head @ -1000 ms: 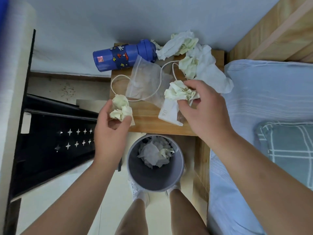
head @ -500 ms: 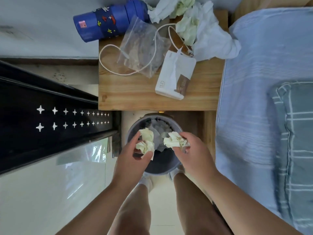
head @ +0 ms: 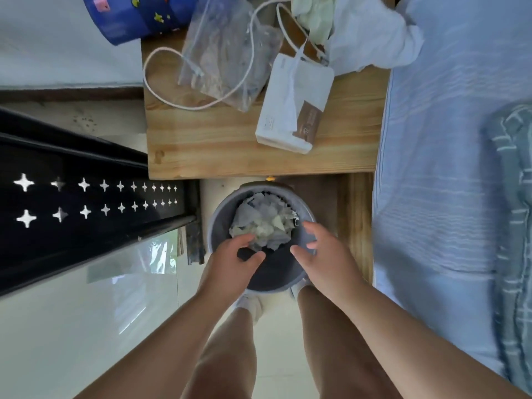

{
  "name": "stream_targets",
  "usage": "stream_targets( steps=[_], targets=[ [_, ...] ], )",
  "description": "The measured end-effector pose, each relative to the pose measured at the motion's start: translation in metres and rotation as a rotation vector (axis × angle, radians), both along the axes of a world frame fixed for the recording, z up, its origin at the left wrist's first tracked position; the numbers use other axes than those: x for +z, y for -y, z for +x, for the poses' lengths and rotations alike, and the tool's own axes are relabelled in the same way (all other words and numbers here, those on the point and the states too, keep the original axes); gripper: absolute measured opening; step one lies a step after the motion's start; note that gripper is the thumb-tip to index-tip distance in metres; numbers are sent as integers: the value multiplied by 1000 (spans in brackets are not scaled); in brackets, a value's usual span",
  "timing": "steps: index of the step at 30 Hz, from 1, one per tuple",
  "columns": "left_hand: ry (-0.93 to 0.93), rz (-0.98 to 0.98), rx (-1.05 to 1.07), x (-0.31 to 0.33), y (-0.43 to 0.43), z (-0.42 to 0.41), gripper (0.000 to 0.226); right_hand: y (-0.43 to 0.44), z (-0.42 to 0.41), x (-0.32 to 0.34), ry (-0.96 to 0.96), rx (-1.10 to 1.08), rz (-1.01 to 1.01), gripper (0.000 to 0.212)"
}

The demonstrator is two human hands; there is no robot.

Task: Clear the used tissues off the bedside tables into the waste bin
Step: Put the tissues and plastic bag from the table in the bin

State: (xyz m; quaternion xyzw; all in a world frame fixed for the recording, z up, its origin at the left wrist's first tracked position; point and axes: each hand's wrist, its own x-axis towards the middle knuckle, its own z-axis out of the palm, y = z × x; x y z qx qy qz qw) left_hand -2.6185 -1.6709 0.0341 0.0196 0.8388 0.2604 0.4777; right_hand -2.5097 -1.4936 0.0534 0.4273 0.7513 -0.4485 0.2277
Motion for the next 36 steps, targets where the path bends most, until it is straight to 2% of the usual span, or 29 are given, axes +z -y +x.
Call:
stream_targets(
  steps=[4, 8, 10, 11, 14, 20, 23, 26, 27, 28, 30, 31, 32, 33, 36],
  targets=[
    [-130, 62, 81, 40, -24, -28, 10, -31, -26, 44, -139, -81, 55, 42],
    [-286, 200, 240, 80, -56, -75, 9, -71, -59, 88, -325, -172, 160, 23],
    [-384, 229, 267, 94, -75, -102, 5, -94, -79, 102, -395, -182, 221, 22],
    [-452, 219, 255, 99, -84, -118, 11, -106, -91, 107, -416, -178, 248, 24],
    [-596, 158, 159, 105, -109, -159, 47, -138, -125, 112, -431, -132, 347, 37],
    [-524, 46, 71, 103, -145, -209, 106, -182, -178, 104, -372, 21, 560, 80],
    [-489, 23, 67, 92, -151, -218, 116, -194, -193, 90, -287, 94, 544, 96],
    [-451, 36, 154, 83, -154, -217, 106, -199, -199, 75, -192, 140, 545, 104],
    [-457, 47, 171, 82, -154, -215, 95, -201, -199, 71, -173, 153, 554, 96],
    [-482, 55, 170, 81, -153, -214, 78, -202, -199, 67, -164, 159, 564, 78],
    [-534, 83, 163, 82, -148, -212, 38, -202, -196, 63, -185, 157, 614, 23],
    [-539, 110, 180, 83, -145, -210, 22, -201, -193, 63, -203, 146, 628, 9],
    [-526, 151, 209, 83, -142, -209, 13, -199, -190, 63, -229, 128, 635, 16],
    [-514, 190, 242, 84, -139, -208, 14, -197, -187, 65, -258, 112, 637, 19],
    [-467, 262, 327, 91, -132, -201, 29, -189, -180, 81, -332, 50, 655, 10]
  ],
)
